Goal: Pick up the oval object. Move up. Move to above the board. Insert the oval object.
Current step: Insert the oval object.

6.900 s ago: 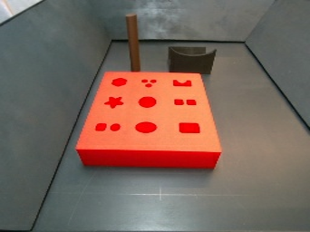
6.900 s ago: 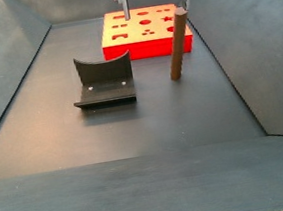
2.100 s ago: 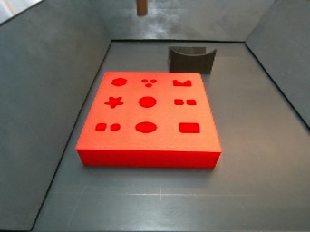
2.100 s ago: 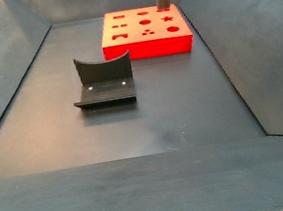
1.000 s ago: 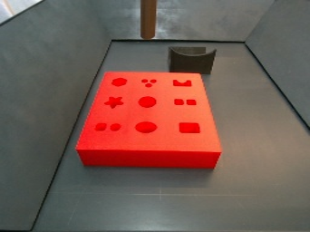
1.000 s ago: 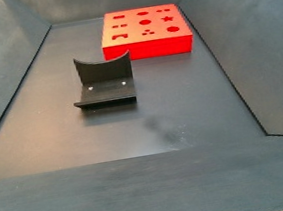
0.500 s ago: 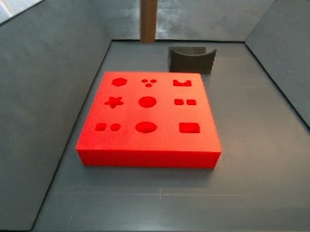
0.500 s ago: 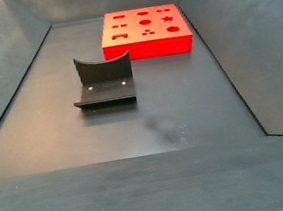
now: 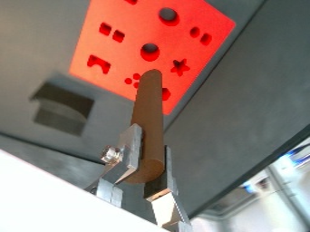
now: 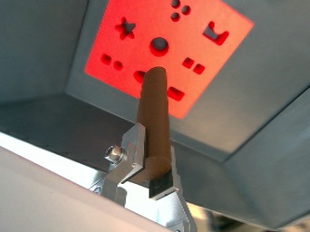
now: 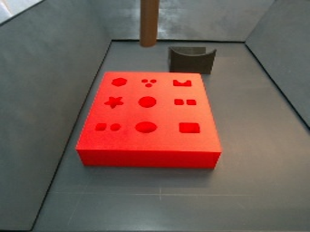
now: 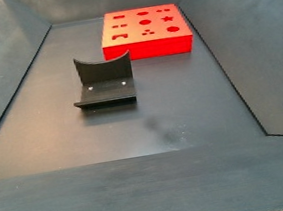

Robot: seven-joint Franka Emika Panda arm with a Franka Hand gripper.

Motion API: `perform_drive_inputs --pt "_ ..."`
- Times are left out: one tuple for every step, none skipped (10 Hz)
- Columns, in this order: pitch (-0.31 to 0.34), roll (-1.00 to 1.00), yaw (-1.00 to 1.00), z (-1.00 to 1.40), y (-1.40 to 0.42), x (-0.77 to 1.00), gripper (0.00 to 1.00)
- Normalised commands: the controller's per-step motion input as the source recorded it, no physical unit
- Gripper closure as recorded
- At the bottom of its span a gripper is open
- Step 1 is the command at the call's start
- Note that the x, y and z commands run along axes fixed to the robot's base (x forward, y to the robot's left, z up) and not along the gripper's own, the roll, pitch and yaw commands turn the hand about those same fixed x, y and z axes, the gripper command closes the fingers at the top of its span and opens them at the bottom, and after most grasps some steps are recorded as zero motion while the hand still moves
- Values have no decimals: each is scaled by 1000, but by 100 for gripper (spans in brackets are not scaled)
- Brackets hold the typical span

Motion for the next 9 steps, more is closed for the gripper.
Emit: perform_drive_inputs --pt "0 0 -1000 -320 0 0 100" --pt "0 0 -1000 -323 0 0 100" --pt "0 0 -1000 -320 0 0 100" --pt "0 0 -1000 -323 0 0 100" --pt "0 0 -1000 -329 0 0 100" --pt "0 0 -1000 -334 0 0 100" --pt "0 0 -1000 -389 0 0 100" --pt "0 13 -1000 -549 -83 0 100" --pt "-3 19 -1000 -574 -97 14 100"
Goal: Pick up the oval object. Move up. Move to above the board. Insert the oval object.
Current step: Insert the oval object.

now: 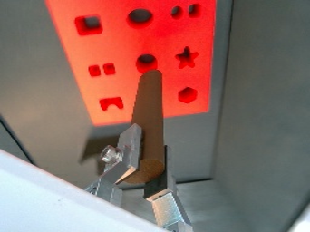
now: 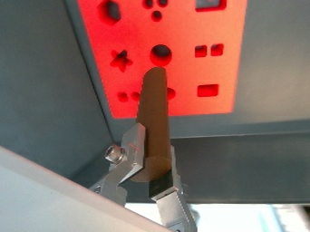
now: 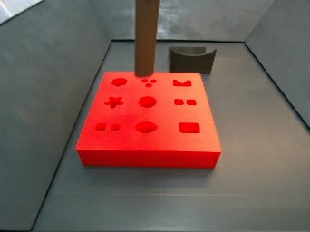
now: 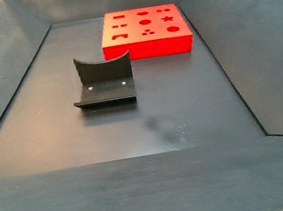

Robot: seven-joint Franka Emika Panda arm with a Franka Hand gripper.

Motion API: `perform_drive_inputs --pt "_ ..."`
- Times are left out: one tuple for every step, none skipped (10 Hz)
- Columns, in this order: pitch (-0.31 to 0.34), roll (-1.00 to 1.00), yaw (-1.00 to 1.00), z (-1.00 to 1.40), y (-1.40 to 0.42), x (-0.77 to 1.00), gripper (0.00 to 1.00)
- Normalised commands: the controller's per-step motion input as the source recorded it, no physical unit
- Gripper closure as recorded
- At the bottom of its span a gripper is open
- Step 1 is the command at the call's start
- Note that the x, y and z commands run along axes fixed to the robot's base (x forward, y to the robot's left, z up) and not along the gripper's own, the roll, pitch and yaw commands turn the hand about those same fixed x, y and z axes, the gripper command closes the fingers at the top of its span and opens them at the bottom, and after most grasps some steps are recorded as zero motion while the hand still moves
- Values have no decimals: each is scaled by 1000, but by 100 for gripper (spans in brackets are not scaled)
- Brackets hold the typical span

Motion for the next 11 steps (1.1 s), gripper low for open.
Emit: perform_drive_inputs --pt "0 0 -1000 -477 -134 0 100" --pt "0 0 -963 -426 -191 0 100" --pt "0 0 -800 -303 -371 0 100" --pt "61 -14 0 -117 -71 460 100" --pt "0 0 6 0 -17 0 100" --pt "0 0 -591 0 -146 431 100" --pt "0 0 -1000 0 -80 0 100" --pt "0 0 -1000 0 -74 0 100" --pt "0 0 -1000 0 -77 6 100" --pt "0 0 -994 0 -80 31 100" --pt "0 -7 -717 0 -97 360 100"
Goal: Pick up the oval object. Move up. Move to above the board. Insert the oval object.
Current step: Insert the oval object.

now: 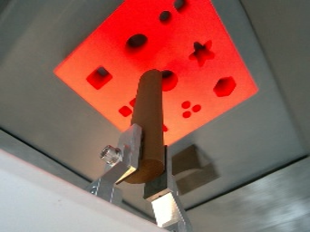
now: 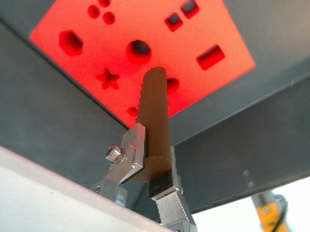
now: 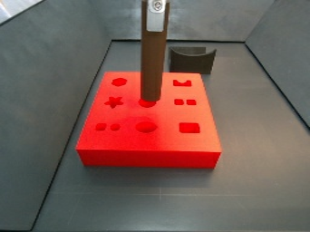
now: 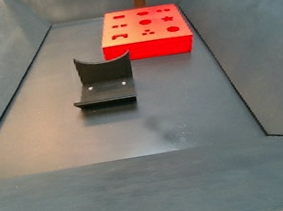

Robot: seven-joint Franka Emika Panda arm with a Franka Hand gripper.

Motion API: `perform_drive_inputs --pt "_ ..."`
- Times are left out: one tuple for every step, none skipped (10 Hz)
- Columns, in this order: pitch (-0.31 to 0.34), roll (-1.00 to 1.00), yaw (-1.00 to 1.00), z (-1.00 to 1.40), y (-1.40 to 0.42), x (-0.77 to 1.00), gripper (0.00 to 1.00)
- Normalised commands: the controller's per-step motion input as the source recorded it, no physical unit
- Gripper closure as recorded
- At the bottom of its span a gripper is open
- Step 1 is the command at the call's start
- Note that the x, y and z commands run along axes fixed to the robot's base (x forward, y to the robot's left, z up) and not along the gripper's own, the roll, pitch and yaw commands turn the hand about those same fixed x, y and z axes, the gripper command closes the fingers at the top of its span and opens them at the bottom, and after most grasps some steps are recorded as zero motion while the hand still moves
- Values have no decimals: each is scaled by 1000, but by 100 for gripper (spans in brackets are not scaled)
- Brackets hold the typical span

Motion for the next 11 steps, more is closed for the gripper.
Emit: perform_drive_inputs --pt "0 0 -591 0 -126 483 100" --pt "24 0 -286 0 -240 711 100" --pt "0 -7 0 0 0 120 100" --pt "7 16 417 -300 -291 397 100" --pt "30 49 546 -371 -363 469 100" --pt "30 80 531 -371 -397 349 100" --pt "7 64 337 -186 -363 200 100" --pt "0 23 26 -37 -23 0 100" --pt "-19 0 0 -100 0 -357 100" --pt "-77 0 0 -114 0 -551 100" --pt "4 0 0 0 0 0 100"
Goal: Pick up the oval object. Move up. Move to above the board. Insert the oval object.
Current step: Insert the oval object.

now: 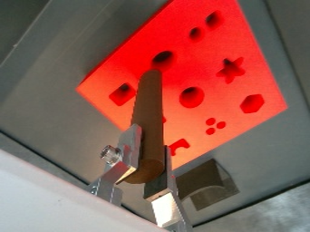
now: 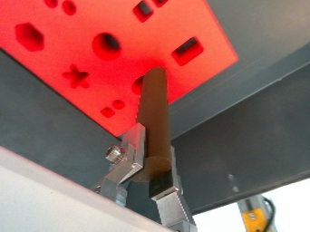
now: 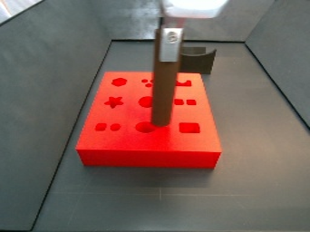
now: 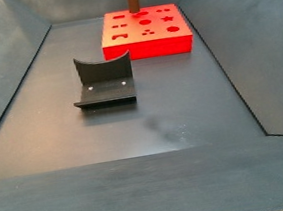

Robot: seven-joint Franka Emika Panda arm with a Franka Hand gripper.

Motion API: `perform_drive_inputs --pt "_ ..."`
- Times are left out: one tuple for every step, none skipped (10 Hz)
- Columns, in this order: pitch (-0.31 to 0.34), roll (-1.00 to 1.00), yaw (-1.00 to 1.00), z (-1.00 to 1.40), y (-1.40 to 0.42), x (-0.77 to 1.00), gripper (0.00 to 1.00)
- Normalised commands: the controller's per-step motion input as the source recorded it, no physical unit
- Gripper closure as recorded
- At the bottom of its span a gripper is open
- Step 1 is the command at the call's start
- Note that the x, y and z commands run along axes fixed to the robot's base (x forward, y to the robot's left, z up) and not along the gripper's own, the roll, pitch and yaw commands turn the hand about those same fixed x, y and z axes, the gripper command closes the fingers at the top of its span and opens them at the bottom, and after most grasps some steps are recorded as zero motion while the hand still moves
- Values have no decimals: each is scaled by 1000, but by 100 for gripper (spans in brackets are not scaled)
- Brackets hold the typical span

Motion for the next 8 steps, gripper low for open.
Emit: perform_drive_inputs --pt "20 37 -137 -151 0 -403 100" --pt "17 54 -180 -91 -69 -300 100" --pt "0 0 0 -17 0 0 100" --pt "0 31 0 -174 0 0 100" --pt "0 57 0 -283 -17 0 100" --pt "0 30 0 -223 0 131 100" --pt "0 14 0 -151 0 146 100" --pt "0 0 0 -94 0 106 100"
